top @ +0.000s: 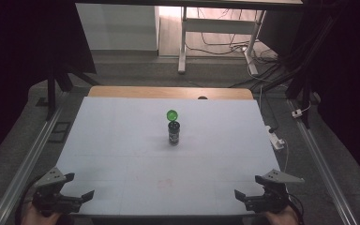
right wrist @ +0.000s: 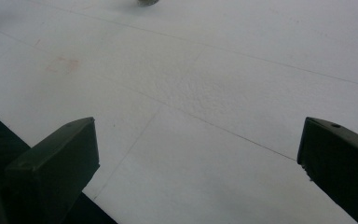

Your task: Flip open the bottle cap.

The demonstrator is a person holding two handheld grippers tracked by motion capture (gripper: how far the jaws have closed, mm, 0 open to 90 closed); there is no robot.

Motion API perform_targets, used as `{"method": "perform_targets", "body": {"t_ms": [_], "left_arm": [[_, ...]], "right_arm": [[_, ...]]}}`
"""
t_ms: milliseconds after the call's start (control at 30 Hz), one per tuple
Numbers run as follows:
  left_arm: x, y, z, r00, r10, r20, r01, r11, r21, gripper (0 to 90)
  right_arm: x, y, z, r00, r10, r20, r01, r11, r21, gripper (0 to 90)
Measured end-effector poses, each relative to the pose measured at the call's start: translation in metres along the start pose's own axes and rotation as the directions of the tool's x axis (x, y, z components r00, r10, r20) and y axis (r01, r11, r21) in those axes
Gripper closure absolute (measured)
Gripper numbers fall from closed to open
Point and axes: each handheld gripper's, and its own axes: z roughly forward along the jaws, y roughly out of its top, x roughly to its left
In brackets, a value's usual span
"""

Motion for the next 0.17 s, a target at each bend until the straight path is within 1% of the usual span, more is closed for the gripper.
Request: {"method": "perform_targets", "body": {"t_ms": [167], "left_arm": [[0.0013,0.0004,0.0002,0.9999,-0.009,0.010,0.009,1.0000,0.001,0.0]], "right_arm": [[-0.0007,-0.0015,-0.0014,1.0000,0.007,0.005,-0.007,1.000,0.003,0.0]]}}
